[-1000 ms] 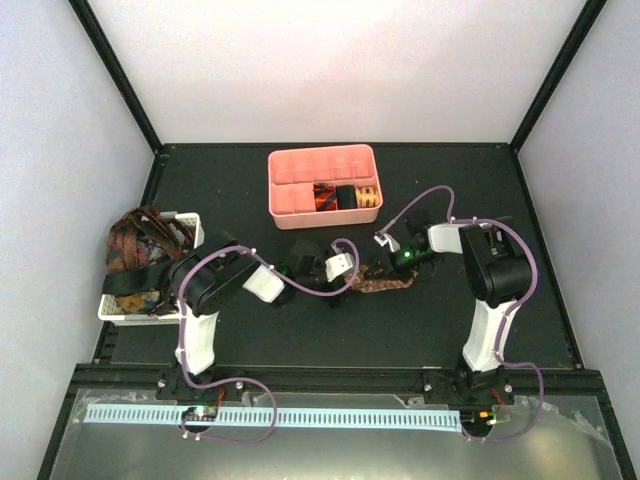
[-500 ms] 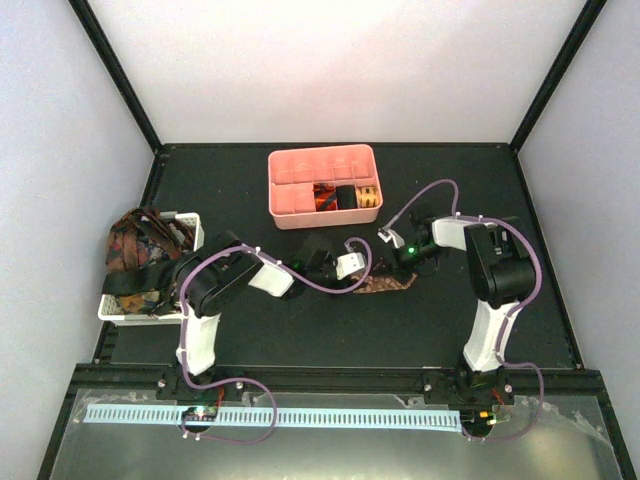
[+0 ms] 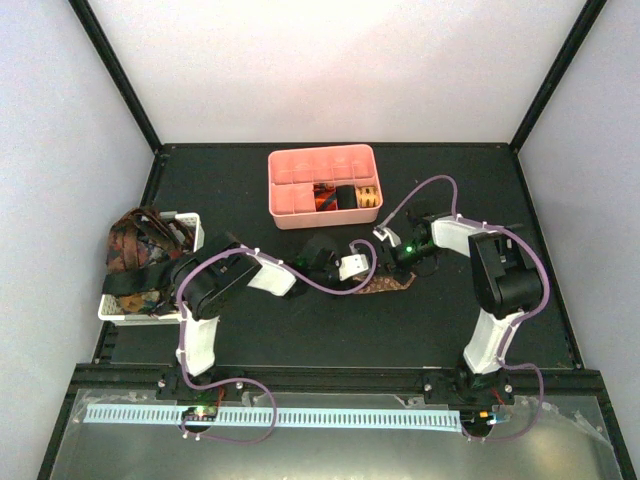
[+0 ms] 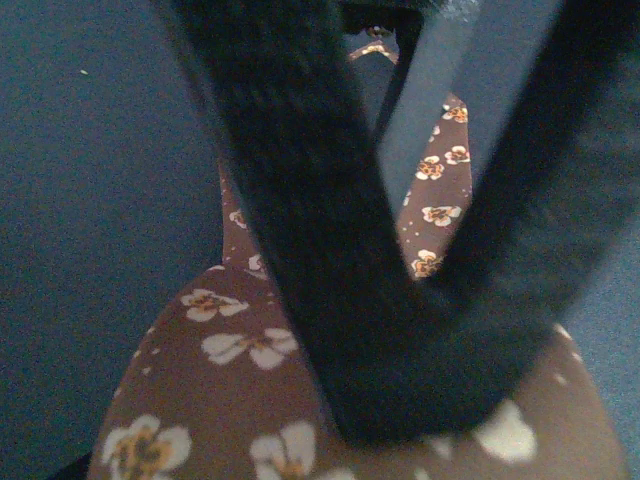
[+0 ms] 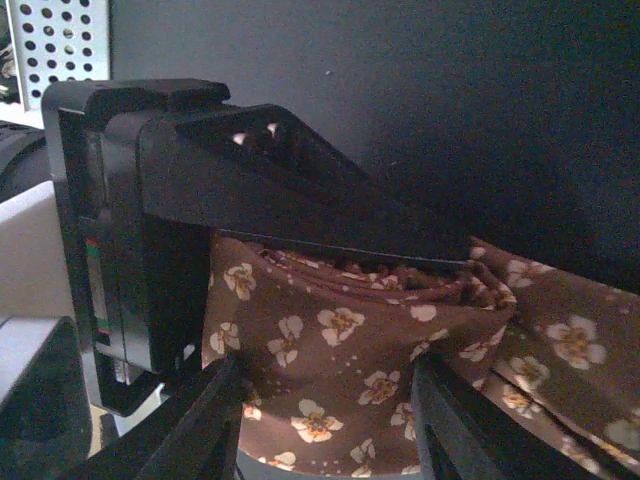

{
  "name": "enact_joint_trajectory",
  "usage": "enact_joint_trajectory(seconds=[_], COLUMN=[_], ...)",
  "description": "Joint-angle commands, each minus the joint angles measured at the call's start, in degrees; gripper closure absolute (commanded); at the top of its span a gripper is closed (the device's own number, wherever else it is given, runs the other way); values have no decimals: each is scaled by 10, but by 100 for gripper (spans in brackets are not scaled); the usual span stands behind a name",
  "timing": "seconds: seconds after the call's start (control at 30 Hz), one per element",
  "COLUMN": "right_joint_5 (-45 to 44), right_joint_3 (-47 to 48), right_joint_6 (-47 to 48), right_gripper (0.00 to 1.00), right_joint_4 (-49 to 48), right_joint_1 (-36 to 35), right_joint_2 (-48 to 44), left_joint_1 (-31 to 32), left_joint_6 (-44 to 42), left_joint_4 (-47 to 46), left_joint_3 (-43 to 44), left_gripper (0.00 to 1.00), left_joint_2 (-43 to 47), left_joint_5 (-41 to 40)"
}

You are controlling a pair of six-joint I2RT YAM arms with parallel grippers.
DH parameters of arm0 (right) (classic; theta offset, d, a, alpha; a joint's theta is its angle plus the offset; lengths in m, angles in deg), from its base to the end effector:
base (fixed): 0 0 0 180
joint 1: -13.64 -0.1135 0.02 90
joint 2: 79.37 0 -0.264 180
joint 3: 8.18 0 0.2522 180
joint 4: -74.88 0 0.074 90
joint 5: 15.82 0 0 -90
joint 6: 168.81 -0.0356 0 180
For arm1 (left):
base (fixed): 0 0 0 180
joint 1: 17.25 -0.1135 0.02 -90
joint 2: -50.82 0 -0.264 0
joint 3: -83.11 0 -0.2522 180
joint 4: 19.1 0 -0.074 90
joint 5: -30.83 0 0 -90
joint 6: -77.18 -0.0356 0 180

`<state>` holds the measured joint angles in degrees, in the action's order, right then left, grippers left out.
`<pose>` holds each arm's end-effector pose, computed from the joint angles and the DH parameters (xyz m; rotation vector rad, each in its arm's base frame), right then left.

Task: Roll the ties
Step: Roll the tie at the center of the board.

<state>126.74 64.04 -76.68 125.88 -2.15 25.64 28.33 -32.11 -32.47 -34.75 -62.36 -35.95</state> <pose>0.2913 0.1118 0.1368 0.5111 -2.7590 -1.3934 0.2468 -0.2719 0.0949 1.3956 1.7736 -0.7001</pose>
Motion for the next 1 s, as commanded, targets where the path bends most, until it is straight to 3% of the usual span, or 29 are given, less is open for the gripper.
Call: enact_joint_trajectory(seconds=[0.0,0.13,0.27,0.3,0.37,0.5,0.63,0.97], right_joint_5=[17,-14,-36,-41,-50,-66,-89,-134], right_joint_3=[-6,-3,5,3,-1,-15,-26,-35], right_joint_6=[-12,-19,-7,-4,5,13,8,-20], right_gripper=[52,63,95,98,98,98,98,98], right_joint_4=[-12,-25,-9,-7,3,12,11,-28], right_joint_1=[-15,-22,-22,-20,-14,14,32,26], right_joint_2=[-17,2,20,17,12,26,48,63], left_joint_1=[10,12,14,14,12,-7,-14,-15], left_joint_6=[-19,-23,-24,-23,-21,-7,8,52], left_joint_4=[92,91,92,93,90,37,-28,-122], left_joint_3=[1,2,1,1,-3,-32,-52,-79], left_gripper=[52,52,52,51,43,19,3,1], left_joint_2=[-15,-15,-13,-12,-7,24,56,36], left_joint_5=[-28,-24,-25,-27,-27,13,32,25])
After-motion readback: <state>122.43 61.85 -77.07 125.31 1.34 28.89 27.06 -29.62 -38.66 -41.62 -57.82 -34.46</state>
